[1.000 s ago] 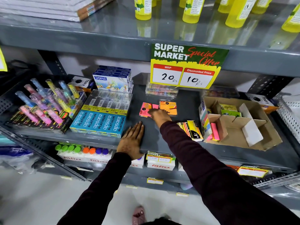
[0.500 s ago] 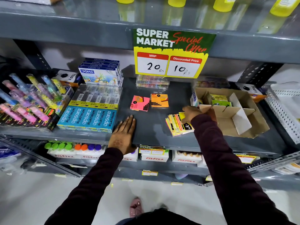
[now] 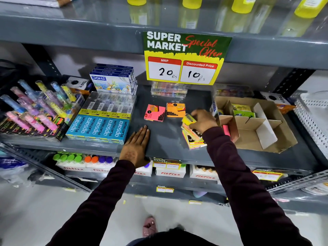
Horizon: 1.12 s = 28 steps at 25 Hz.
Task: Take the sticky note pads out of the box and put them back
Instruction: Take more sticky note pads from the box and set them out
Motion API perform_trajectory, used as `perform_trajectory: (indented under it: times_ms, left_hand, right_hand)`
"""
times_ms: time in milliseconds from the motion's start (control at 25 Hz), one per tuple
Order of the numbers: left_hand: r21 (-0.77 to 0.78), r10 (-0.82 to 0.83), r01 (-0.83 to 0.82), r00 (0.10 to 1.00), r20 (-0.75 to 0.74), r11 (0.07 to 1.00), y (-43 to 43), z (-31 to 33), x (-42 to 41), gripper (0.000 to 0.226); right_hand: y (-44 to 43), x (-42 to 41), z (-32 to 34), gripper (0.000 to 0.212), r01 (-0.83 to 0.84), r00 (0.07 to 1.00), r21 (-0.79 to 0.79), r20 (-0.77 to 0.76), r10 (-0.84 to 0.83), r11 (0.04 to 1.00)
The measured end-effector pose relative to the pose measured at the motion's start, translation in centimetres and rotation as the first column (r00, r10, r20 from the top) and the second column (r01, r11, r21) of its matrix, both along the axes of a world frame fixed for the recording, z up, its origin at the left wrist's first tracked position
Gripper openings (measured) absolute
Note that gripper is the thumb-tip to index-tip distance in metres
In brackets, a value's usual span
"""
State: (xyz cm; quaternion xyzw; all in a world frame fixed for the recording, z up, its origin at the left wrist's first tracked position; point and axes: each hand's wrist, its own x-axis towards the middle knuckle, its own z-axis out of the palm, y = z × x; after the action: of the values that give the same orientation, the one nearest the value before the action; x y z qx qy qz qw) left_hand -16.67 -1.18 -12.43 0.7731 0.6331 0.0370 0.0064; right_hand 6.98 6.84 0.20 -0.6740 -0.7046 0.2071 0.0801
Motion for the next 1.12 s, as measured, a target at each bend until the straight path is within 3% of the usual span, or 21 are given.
perform_trajectory:
  times_ms: [120, 240, 320, 480, 640, 840, 1120]
  left_hand:
    - [-0.02, -0.002, 0.001, 1.0, -0.025, 1.0, 0.2, -0.4, -0.1, 0.117]
    - [0.0, -0.003, 0.003, 1.0, -0.005, 1.0, 0.0, -0.1, -0.1, 0.121]
    - [0.011, -0.016, 0.016, 1.0, -0.002, 1.0, -0.1, 0.0, 0.0, 0.12]
    - [0.018, -0.003, 0.003, 1.0, 0.029, 1.0, -0.1, 0.1, 0.0, 0.119]
    - [-0.01, -0.001, 0.002, 1.0, 0.017, 1.0, 0.0, 0.1, -0.1, 0.117]
    - [-0.009, -0.011, 0.011, 1.0, 0.003, 1.0, 0.0, -0.1, -0.2, 0.117]
    - [-0.018, -0.01, 0.011, 1.0, 0.024, 1.0, 0.0, -0.2, -0.1, 0.117]
  right_hand:
    - [-1.4, -3.3, -0.8, 0.039, -0.138, 0.984, 0.125, -0.098, 0.151, 0.982]
    - [-3.5, -6.2, -4.2, 0.029, -0.347, 0.938, 0.261, 0.099, 0.332, 0.901]
    - [-4.1, -6.7, -6.0, 0.03, -0.386, 0.916, 0.313, 0.239, 0.321, 0.868]
    - [-4.0, -6.9, -6.2, 0.047, -0.417, 0.884, 0.075, 0.267, 0.384, 0.906]
    - [-2.4, -5.0, -4.0, 0.053, -0.451, 0.858, -0.108, 0.222, 0.463, 0.886]
    - [0.1, 0.5, -1.6, 0.043, -0.308, 0.835, -0.198, 0.413, 0.364, 0.931]
    - [1.0, 1.4, -2.1, 0.069, -0.32, 0.8, -0.25, 0.446, 0.402, 0.914]
